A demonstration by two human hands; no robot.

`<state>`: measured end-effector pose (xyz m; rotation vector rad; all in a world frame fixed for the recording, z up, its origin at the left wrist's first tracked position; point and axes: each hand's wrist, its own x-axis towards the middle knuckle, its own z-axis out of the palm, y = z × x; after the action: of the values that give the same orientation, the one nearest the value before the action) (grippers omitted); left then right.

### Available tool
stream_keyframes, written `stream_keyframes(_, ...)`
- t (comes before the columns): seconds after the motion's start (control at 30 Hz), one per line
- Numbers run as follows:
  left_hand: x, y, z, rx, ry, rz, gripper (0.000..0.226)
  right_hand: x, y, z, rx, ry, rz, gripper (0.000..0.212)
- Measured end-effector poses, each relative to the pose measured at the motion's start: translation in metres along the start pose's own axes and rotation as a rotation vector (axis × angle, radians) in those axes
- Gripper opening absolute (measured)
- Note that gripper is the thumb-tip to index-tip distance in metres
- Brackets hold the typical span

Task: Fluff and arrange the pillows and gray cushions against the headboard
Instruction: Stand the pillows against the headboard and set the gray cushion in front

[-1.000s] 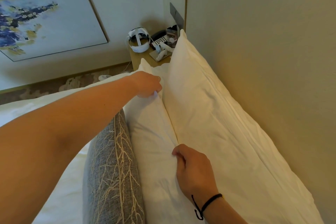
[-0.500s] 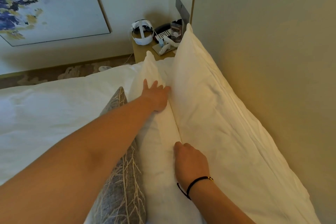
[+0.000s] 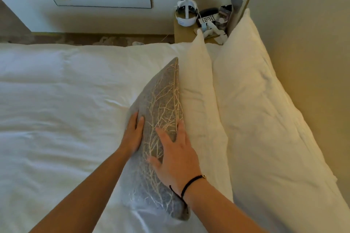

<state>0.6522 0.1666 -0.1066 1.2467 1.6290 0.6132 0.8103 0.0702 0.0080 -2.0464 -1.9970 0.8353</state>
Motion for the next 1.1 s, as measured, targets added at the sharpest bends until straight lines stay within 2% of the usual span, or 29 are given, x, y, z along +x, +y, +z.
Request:
stream_keyframes(0.1,-0.014,-0.036,0.003,-0.066,-0.014,-0.095,0.096,0.012,0.002,0.002,-0.019,-0.034,0.146,0.072)
stream_keyframes(0.3,-0.006,-0.042,0.009,-0.281,-0.096,-0.236,0.105,0.026,0.009,-0.001,-0.071,-0.051,0.144,0.065)
stream_keyframes(0.47,-0.001,-0.017,0.043,-0.215,-0.115,-0.226,0.114,0.022,0.04,-0.009,-0.004,0.034,0.148,0.07)
stream_keyframes(0.57,-0.003,0.0,0.077,-0.174,-0.158,-0.214,0.109,0.013,0.064,-0.028,-0.01,0.11,0.137,0.074)
stream_keyframes(0.67,-0.003,0.012,0.11,-0.138,-0.245,-0.16,0.087,0.004,0.087,-0.049,-0.06,0.15,0.155,0.078)
stream_keyframes(0.87,0.009,0.004,0.102,-0.134,-0.215,-0.24,0.119,0.016,0.075,-0.035,-0.134,0.078,0.208,0.075)
stream_keyframes(0.97,0.004,0.008,0.093,-0.121,-0.159,-0.22,0.103,0.024,0.067,-0.033,-0.151,0.038,0.251,0.075)
stream_keyframes(1.03,-0.011,0.015,0.097,-0.062,-0.1,-0.128,0.083,0.018,0.072,-0.041,-0.111,-0.01,0.242,0.073)
stream_keyframes(1.1,-0.034,0.025,0.102,-0.012,-0.06,-0.034,0.076,-0.002,0.078,-0.049,0.011,0.006,0.213,0.068)
